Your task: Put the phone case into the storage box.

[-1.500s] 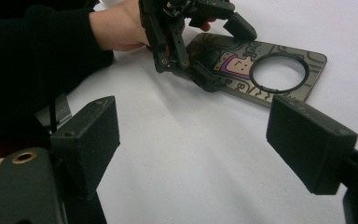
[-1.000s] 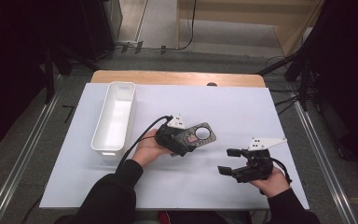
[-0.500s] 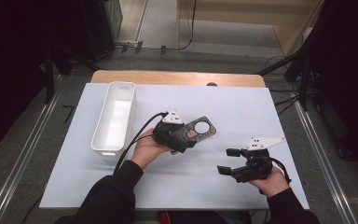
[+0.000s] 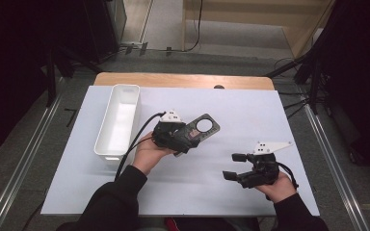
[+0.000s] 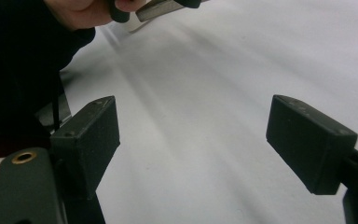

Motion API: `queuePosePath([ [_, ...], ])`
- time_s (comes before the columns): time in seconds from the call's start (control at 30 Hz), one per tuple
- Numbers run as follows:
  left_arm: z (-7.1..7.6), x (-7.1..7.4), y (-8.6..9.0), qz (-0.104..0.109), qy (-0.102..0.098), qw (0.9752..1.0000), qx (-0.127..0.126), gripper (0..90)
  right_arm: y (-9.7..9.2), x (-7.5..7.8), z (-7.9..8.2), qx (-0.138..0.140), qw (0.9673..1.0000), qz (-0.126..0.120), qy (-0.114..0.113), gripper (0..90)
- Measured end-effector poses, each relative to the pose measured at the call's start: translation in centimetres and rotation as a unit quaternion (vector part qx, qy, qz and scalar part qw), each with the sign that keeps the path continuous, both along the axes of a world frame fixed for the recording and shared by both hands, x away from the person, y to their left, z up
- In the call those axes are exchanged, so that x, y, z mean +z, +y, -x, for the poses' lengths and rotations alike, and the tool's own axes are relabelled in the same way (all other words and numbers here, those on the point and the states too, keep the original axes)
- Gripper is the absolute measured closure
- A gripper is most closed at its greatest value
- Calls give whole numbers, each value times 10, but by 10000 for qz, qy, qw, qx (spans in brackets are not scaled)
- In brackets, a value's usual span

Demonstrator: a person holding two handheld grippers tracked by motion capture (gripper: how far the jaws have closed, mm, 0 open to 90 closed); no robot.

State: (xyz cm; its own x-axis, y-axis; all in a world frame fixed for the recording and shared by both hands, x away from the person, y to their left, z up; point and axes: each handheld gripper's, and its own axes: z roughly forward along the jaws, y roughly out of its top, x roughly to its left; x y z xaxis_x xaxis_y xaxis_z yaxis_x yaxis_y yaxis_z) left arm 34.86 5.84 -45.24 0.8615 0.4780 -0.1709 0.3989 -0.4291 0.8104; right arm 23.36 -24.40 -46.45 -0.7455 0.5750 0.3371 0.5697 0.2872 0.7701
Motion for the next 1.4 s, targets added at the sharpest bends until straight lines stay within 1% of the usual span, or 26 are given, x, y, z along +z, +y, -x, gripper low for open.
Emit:
queuePosePath([
  [0.1, 3, 5, 1, 126, -11, 9999, 48, 111, 0, -3, -3, -17, 10000, 34, 33, 162],
  [0.17, 5, 7, 2, 147, 0, 9999, 81, 111, 0, -3, -4, -30, 10000, 28, 38, 162],
  [0.2, 6, 7, 2, 135, 12, 9998, 134, 111, -1, -3, -5, -31, 10000, 35, 43, 162],
  [0.33, 7, 4, 7, 241, 161, 9990, 337, 112, 1, -4, -8, -62, 10000, -15, 55, 162],
  [0.37, 8, 3, 8, 230, 187, 9988, 399, 111, 1, -3, -8, -77, 9999, -15, 75, 162],
  [0.43, 9, 2, 10, 219, 194, 9983, 497, 111, 3, -3, -9, -80, 9999, -47, 80, 162],
  [0.47, 10, 1, 11, 248, 224, 9978, 575, 112, 4, -3, -10, -108, 9999, -54, 87, 162],
  [0.5, 11, 0, 12, 294, 251, 9973, 625, 111, 6, -3, -11, -199, 9995, -119, 199, 162],
  [0.53, 11, -1, 13, 325, 273, 9968, 677, 111, 6, -3, -11, -199, 9995, -119, 199, 162],
  [0.6, 12, -2, 14, 387, 256, 9964, 704, 111, 7, -3, -12, -281, 9992, -158, 239, 162],
  [0.63, 13, -3, 14, 377, 216, 9960, 777, 112, 7, -3, -12, -312, 9989, -189, 279, 162],
  [0.67, 13, -3, 13, 382, 209, 9960, 780, 112, 7, -2, -13, -376, 9985, -256, 309, 162],
  [0.73, 14, -4, 11, 410, 221, 9956, 819, 112, 8, -2, -13, -421, 9983, -274, 309, 162],
  [0.83, 14, -6, 9, 373, 175, 9953, 877, 111, 8, 0, -13, -500, 9981, -237, 287, 162],
  [0.93, 14, -10, 10, 452, 267, 9940, 960, 112, 8, 1, -15, -597, 9974, -312, 260, 162],
  [1.0, 14, -11, 11, 458, 242, 9934, 1021, 112, 9, 2, -17, -636, 9973, -299, 214, 162],
  [1.07, 14, -13, 12, 524, 272, 9921, 1109, 112, 11, 2, -18, -683, 9971, -287, 190, 162],
  [1.13, 14, -14, 12, 604, 283, 9907, 1184, 112, 11, 3, -20, -756, 9964, -305, 215, 162],
  [1.17, 15, -14, 12, 603, 252, 9904, 1216, 112, 12, 3, -21, -797, 9961, -305, 210, 162],
  [1.23, 15, -15, 11, 605, 248, 9905, 1209, 112, 13, 4, -23, -830, 9958, -336, 208, 163],
  [1.27, 16, -16, 11, 604, 249, 9902, 1238, 111, 14, 4, -24, -865, 9956, -311, 200, 166],
  [1.33, 17, -19, 11, 611, 228, 9895, 1289, 112, 15, 3, -26, -846, 9958, -285, 215, 166],
  [1.4, 17, -21, 12, 696, 274, 9879, 1358, 112, 16, 2, -28, -819, 9958, -317, 262, 166],
])
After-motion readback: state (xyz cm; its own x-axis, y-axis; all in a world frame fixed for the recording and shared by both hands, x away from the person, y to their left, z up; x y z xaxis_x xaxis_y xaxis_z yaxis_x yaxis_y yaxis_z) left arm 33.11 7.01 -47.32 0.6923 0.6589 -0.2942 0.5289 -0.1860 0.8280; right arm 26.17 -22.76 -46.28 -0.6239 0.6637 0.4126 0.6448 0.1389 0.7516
